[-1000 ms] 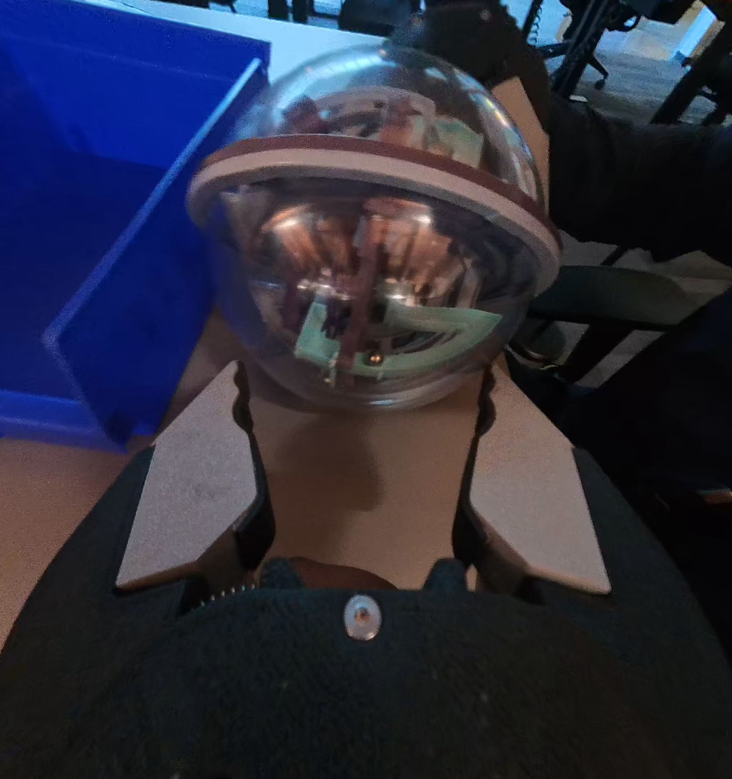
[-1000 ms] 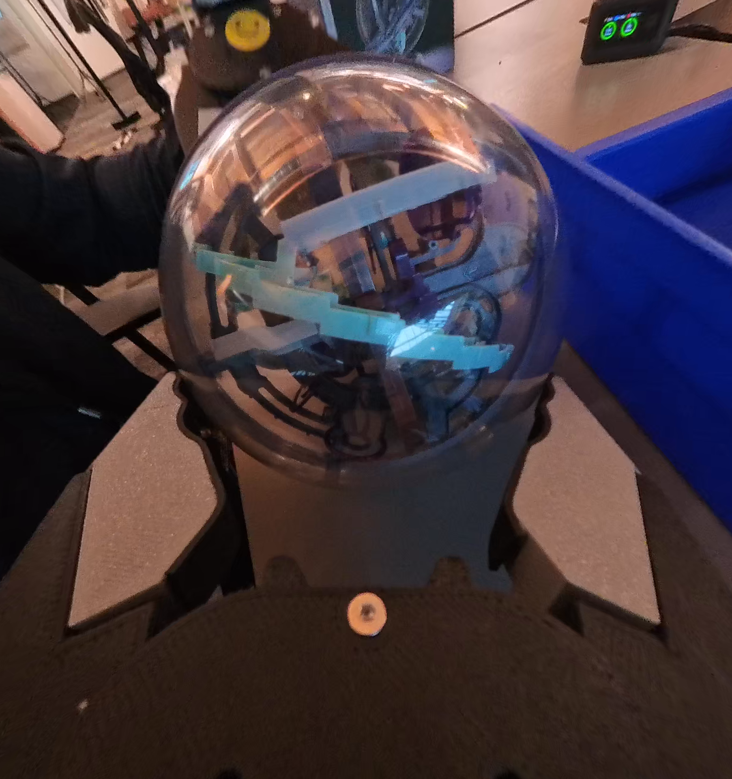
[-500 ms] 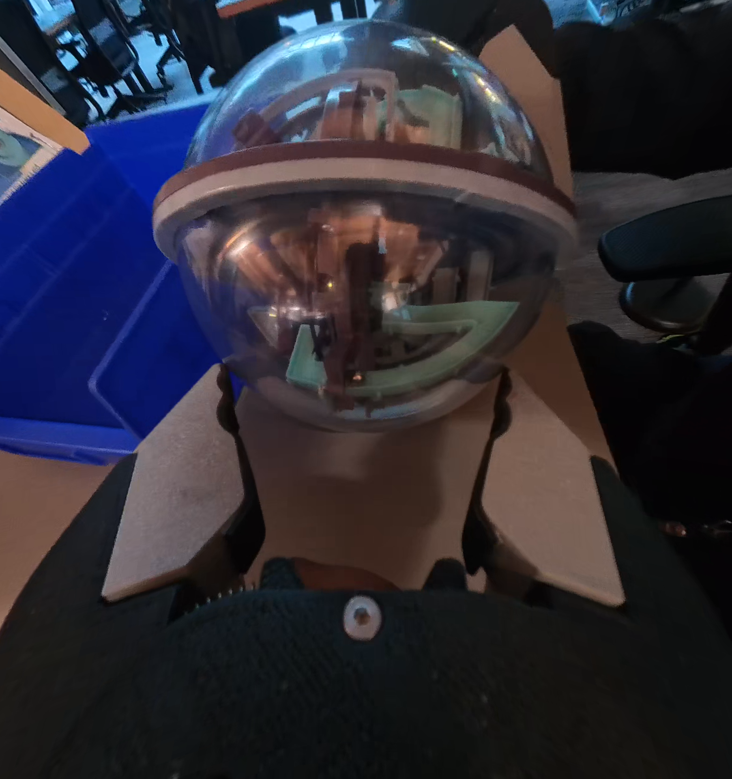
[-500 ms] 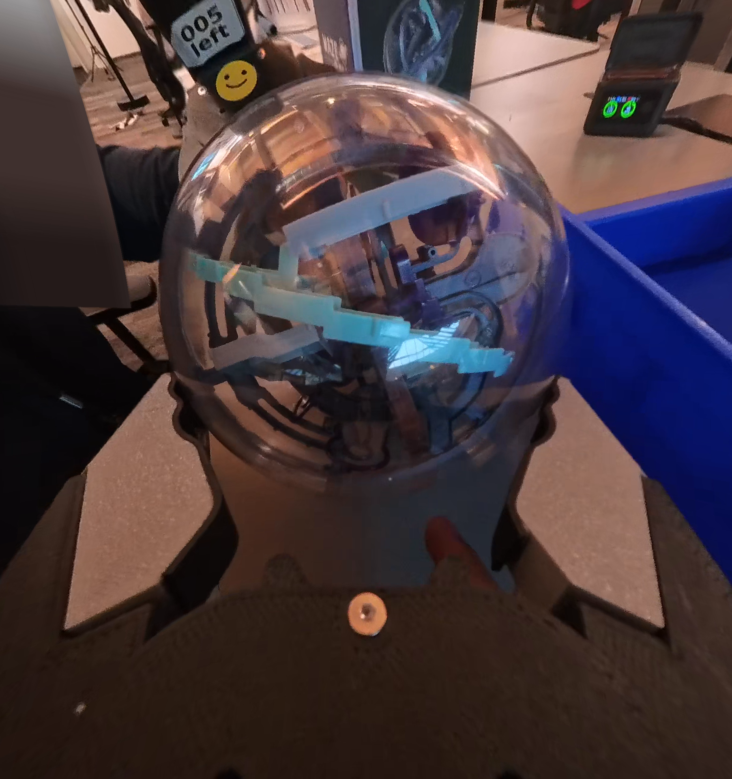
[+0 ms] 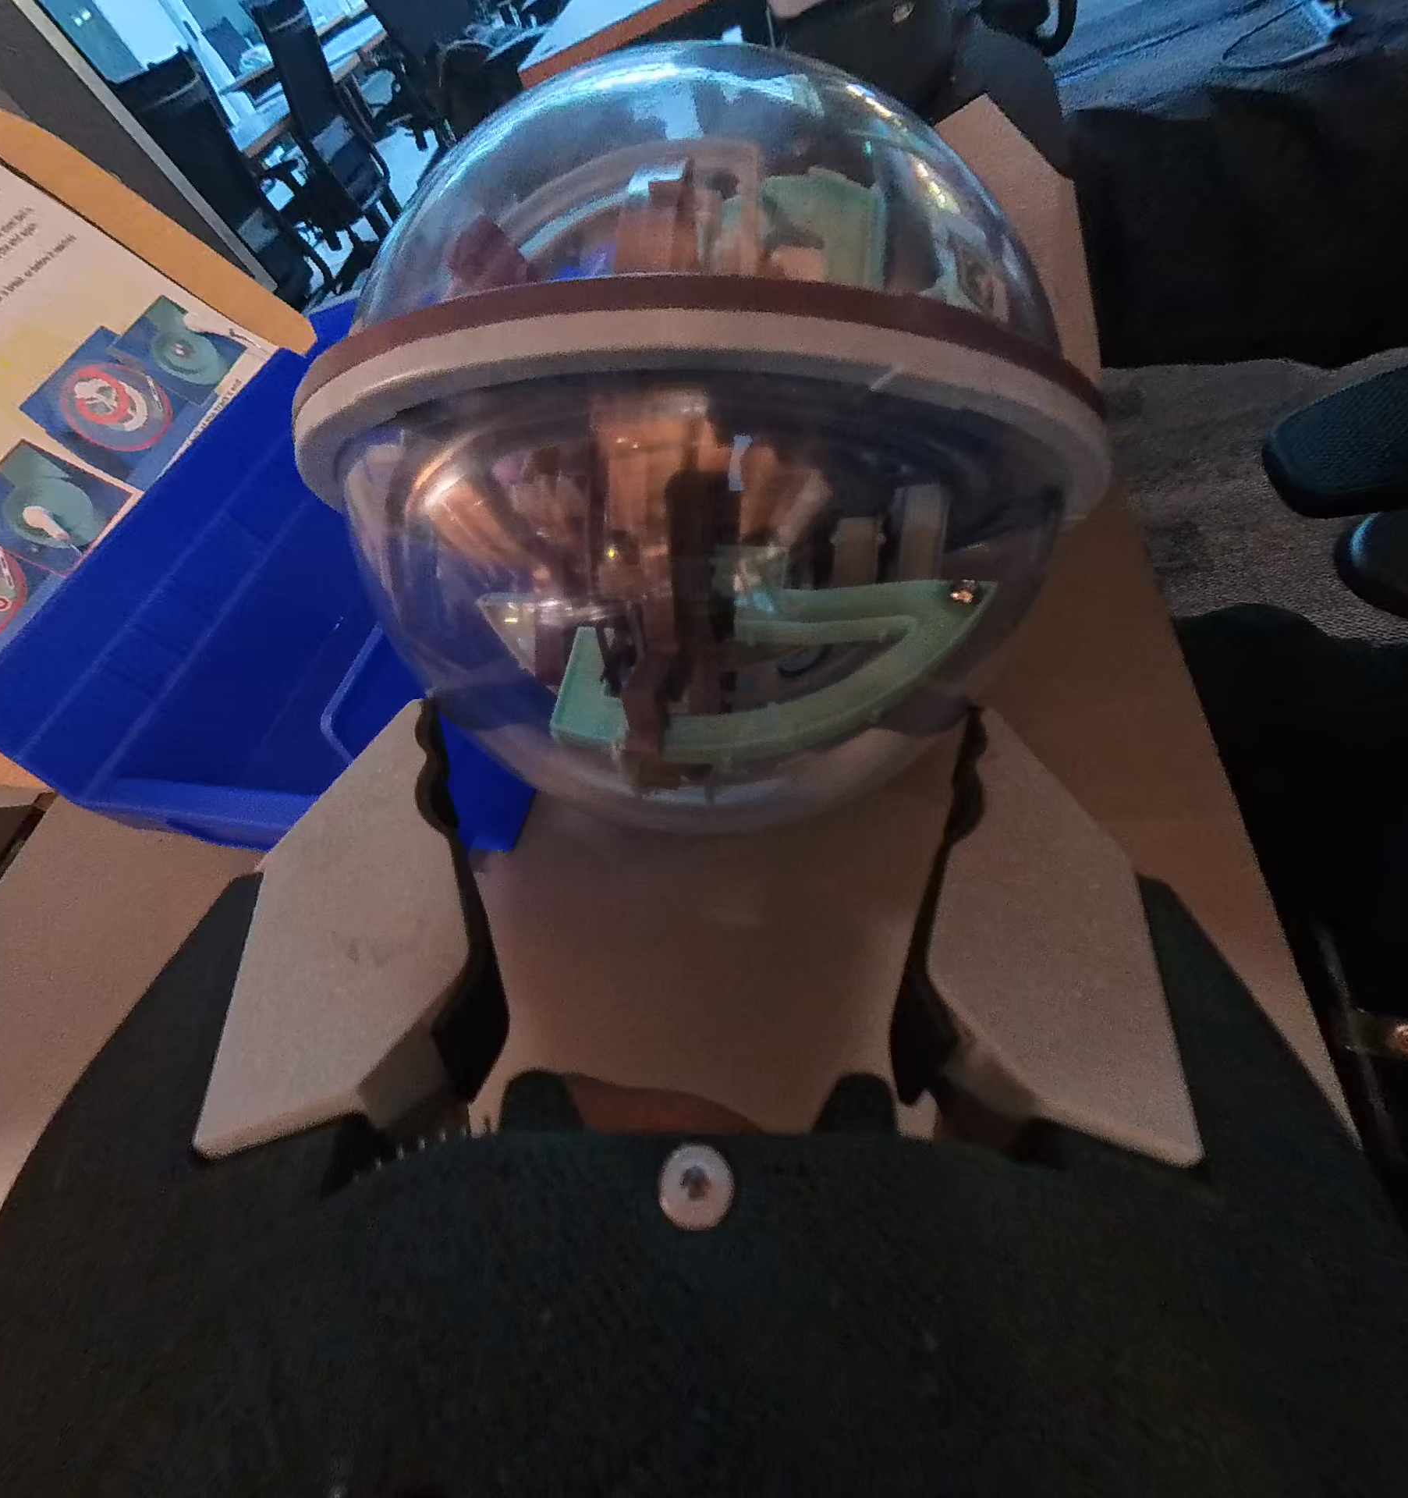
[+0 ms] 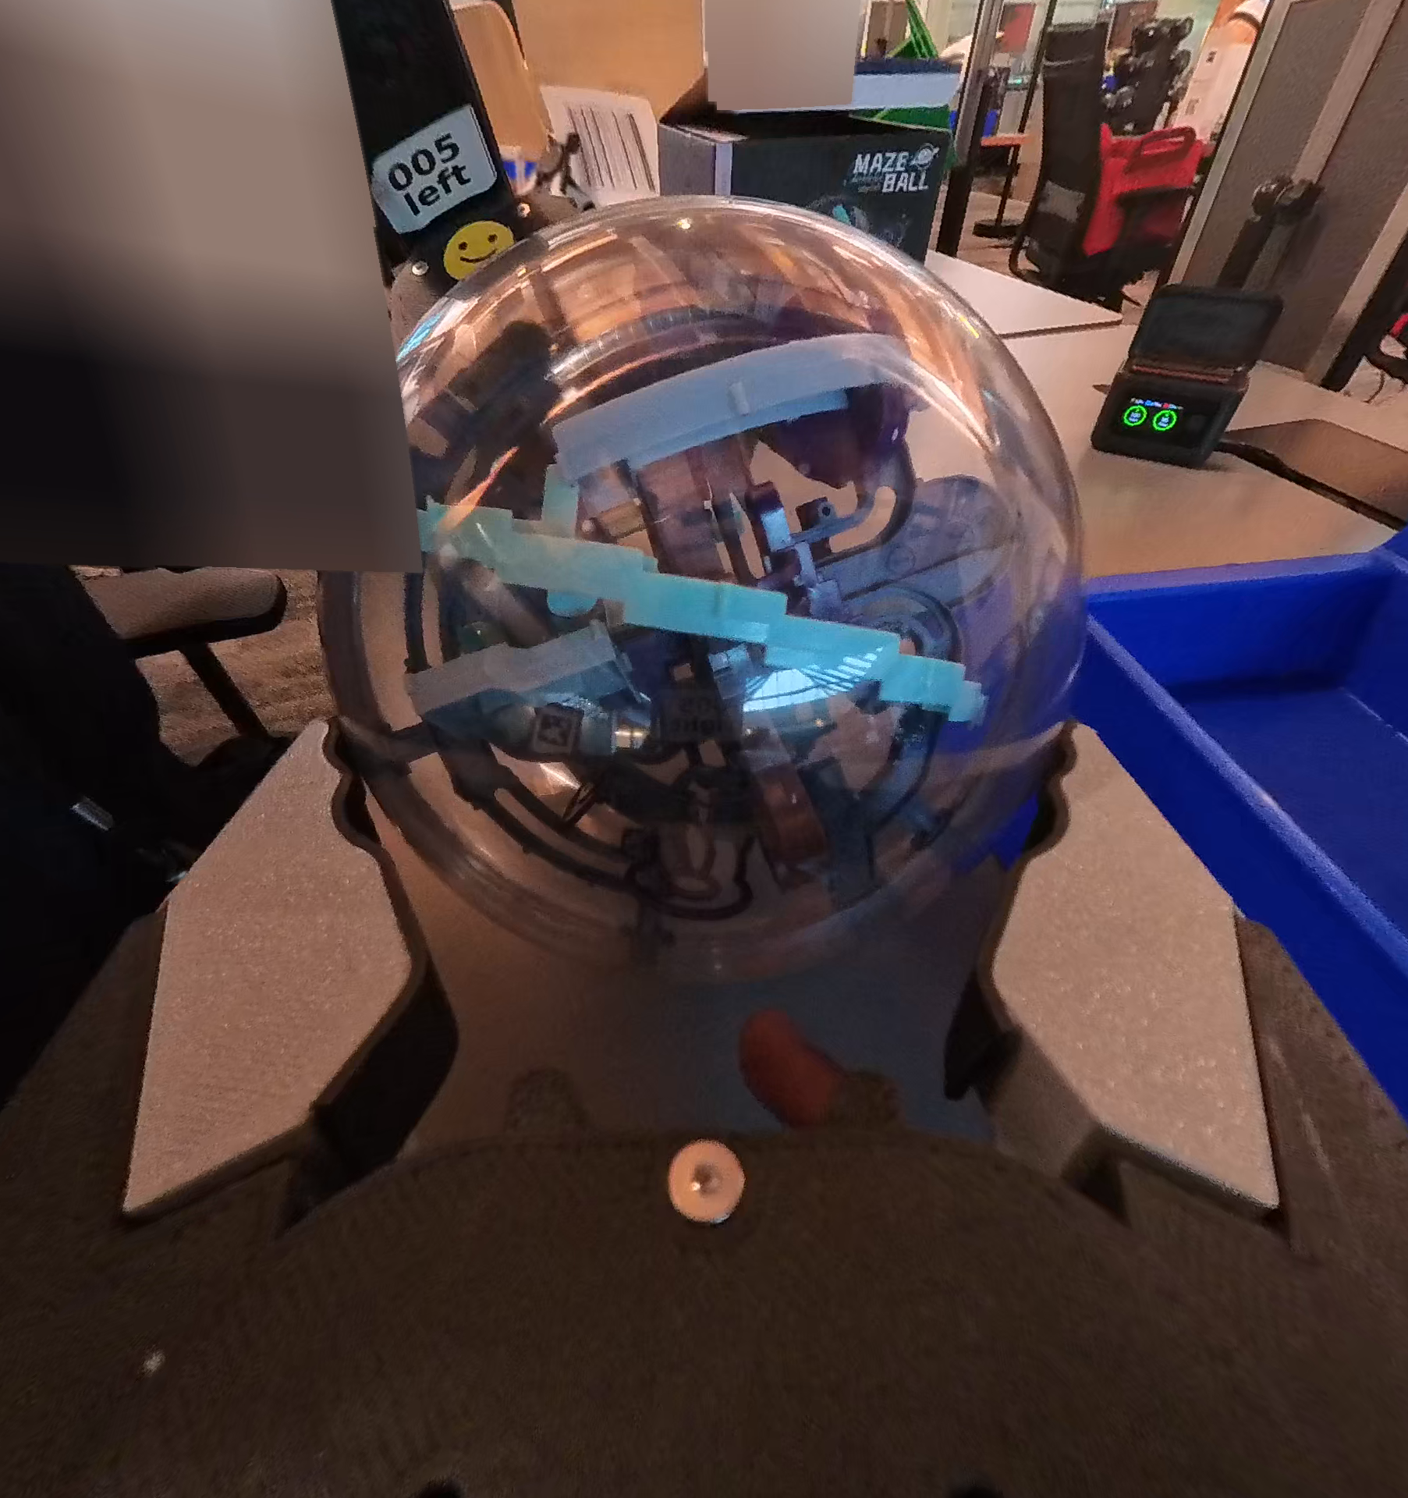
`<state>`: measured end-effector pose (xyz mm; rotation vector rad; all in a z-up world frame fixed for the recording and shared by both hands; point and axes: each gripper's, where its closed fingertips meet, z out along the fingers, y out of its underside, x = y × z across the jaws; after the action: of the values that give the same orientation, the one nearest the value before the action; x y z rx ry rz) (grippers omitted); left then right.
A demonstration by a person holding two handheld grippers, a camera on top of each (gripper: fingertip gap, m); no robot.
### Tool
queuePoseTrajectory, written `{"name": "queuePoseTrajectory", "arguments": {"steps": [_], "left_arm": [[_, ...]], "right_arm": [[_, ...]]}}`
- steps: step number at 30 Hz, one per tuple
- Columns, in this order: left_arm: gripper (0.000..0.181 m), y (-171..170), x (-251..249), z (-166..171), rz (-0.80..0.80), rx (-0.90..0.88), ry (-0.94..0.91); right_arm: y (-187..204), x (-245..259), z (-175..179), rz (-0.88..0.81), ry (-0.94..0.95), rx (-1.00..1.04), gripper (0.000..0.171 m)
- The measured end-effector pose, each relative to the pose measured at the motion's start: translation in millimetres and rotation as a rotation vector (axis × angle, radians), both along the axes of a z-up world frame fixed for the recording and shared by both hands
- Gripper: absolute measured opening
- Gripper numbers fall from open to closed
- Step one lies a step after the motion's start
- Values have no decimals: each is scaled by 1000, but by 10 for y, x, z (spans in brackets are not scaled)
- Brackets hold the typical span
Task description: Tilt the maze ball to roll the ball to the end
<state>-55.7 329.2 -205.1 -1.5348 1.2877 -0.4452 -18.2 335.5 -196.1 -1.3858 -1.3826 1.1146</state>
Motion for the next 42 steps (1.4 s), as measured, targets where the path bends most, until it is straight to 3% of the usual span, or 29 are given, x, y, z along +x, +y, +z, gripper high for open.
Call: {"name": "queuePoseTrajectory", "arguments": {"steps": [23, 42], "left_arm": [[123, -50, 38, 147, -10, -133, -137], [124, -44, 48, 131, -3, -153, -140]], "right_arm": [[-24, 12, 3, 74, 95, -253, 156], [-19, 10, -8, 82, 87, -291, 156]]}}
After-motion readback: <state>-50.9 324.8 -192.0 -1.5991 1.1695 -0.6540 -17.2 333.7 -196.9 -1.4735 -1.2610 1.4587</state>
